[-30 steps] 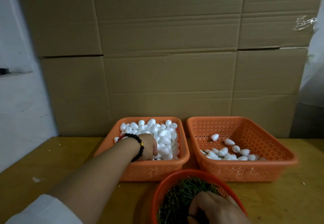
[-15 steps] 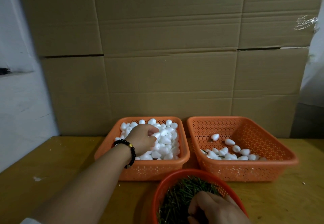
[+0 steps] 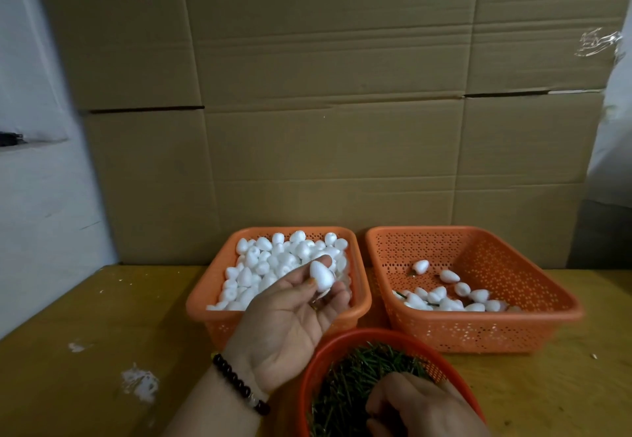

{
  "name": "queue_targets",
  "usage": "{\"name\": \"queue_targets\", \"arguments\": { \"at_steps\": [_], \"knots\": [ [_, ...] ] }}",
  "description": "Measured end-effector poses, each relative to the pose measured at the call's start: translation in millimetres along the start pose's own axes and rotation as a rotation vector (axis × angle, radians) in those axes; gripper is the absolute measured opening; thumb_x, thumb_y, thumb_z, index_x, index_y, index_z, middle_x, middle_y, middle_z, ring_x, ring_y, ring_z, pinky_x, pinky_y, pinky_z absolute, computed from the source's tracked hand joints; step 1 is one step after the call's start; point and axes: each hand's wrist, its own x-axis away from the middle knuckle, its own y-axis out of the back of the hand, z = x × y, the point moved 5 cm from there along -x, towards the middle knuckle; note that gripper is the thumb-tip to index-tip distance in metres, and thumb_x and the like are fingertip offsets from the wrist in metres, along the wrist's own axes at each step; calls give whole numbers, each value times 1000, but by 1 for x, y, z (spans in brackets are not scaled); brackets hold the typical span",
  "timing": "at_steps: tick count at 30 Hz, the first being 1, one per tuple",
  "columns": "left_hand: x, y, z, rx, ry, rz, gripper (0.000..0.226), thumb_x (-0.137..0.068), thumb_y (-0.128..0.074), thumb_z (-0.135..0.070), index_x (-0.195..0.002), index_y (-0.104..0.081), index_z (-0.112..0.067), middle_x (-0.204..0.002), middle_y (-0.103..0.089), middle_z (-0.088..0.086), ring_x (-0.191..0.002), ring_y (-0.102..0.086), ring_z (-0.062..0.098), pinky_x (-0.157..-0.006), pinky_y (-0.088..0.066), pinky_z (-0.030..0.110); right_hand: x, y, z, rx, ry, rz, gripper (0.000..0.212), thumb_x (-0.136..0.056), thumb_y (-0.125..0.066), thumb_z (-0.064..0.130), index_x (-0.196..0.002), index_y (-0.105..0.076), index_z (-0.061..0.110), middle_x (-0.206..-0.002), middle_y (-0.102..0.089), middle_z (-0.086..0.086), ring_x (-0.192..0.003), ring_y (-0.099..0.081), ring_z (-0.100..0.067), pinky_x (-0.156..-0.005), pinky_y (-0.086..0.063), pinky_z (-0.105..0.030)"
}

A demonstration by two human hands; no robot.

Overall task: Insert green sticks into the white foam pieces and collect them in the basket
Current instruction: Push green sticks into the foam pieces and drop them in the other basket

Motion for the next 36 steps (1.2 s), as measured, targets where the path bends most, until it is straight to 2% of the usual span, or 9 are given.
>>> {"name": "queue_targets", "arguments": {
  "at_steps": [4,8,13,16,18,22,25,28,36],
  "knots": [
    [7,-6,9,112,104,62,35,-82,-49,3,-113,-66,8,-93,-67,17,-78,-67,24,-69,-60,34,0,0,-1,0,-7,-1,23,-87,-44,55,-107,-46,44,-109,-50,31,-78,-26,27,-82,-13,7],
    [12,-10,15,119,167,110,32,-84,-55,5,-113,-67,3,-97,-65,18,-78,-64,24,-64,-58,32,-1,0,-2,-9,-14,-9,24,-86,-45,55,-107,-46,44,-110,-50,30,-80,-28,24,-80,-15,6],
    [16,-16,16,95,164,168,32,-66,-74,3,-97,-72,-4,-97,-66,16,-75,-63,24,-62,-55,31,-1,-2,-5,-25,-8,-15,26,-87,-44,55,-110,-46,42,-114,-51,26,-97,-37,15,-82,-16,3],
    [16,-18,15,93,167,207,38,-63,-78,5,-99,-72,-5,-98,-66,17,-77,-62,24,-64,-54,31,-1,-3,-6,-32,2,-8,25,-88,-44,55,-109,-47,41,-112,-51,26,-93,-35,19,-82,-15,4],
    [17,-20,15,76,162,232,37,-63,-77,4,-98,-72,-6,-98,-66,16,-78,-62,23,-65,-54,30,-1,-4,-6,-24,1,-8,25,-88,-43,55,-109,-46,42,-111,-51,27,-85,-30,21,-81,-14,5],
    [17,-22,14,39,146,272,35,-61,-77,4,-95,-73,-7,-98,-67,15,-78,-62,21,-66,-53,28,0,-4,-7,-16,-10,-20,26,-87,-43,56,-109,-45,43,-112,-50,27,-96,-37,14,-80,-16,5],
    [18,-23,14,19,137,290,35,-58,-78,5,-91,-73,-7,-98,-66,14,-79,-60,21,-67,-52,28,0,-4,-6,-16,-10,-14,26,-87,-43,56,-109,-45,43,-113,-50,27,-93,-35,14,-80,-15,5],
    [18,-23,13,-14,108,302,34,-55,-76,7,-86,-74,-8,-97,-67,12,-80,-61,20,-67,-51,27,0,-3,-6,-16,-11,-21,26,-87,-42,56,-109,-45,43,-114,-49,27,-101,-38,12,-81,-14,6],
    [15,-19,13,-147,17,266,44,-62,-51,15,-87,-75,-12,-92,-67,9,-80,-65,16,-68,-54,27,1,-4,-6,-11,-27,-19,25,-86,-44,56,-108,-45,43,-112,-50,28,-103,-40,9,-80,-15,5]
  ]
}}
